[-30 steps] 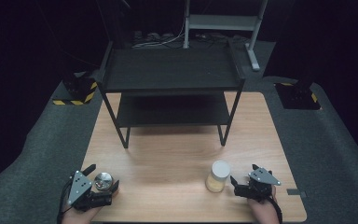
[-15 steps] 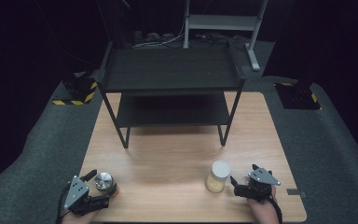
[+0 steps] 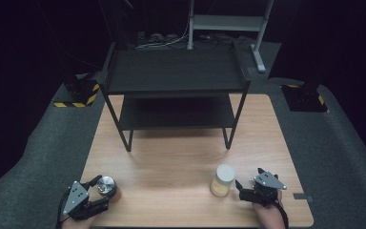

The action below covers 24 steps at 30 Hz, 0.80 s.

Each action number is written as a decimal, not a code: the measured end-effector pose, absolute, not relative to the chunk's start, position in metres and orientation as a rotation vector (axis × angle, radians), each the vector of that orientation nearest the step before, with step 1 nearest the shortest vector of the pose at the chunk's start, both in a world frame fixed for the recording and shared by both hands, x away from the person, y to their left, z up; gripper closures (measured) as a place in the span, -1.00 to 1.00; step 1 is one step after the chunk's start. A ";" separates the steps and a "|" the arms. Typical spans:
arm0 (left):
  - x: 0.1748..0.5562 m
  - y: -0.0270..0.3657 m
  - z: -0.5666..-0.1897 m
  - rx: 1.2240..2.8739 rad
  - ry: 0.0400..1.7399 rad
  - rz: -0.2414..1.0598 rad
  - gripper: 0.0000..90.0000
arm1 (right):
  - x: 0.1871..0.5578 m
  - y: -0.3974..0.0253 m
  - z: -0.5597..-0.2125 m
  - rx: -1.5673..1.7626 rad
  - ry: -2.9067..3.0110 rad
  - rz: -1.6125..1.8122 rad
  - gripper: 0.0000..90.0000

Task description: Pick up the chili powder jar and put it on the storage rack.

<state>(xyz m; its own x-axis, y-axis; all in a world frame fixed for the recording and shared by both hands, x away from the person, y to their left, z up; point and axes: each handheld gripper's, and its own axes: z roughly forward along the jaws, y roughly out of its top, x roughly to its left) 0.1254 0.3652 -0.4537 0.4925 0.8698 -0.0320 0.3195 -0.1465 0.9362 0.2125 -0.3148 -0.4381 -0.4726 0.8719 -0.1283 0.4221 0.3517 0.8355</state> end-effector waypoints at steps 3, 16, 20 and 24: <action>0.126 0.366 -0.454 1.709 1.010 0.664 -0.28 | 0.213 -0.315 -0.438 1.122 2.045 1.019 -0.99; 0.126 0.368 -0.453 1.704 1.014 0.651 -0.23 | 0.214 -0.314 -0.437 1.123 2.057 1.001 -0.99; 0.127 0.368 -0.453 1.708 1.006 0.650 -0.23 | 0.214 -0.313 -0.436 1.126 2.059 0.998 -0.99; 0.128 0.370 -0.454 1.689 1.006 0.630 -0.23 | 0.214 -0.313 -0.436 1.128 2.059 0.998 -0.99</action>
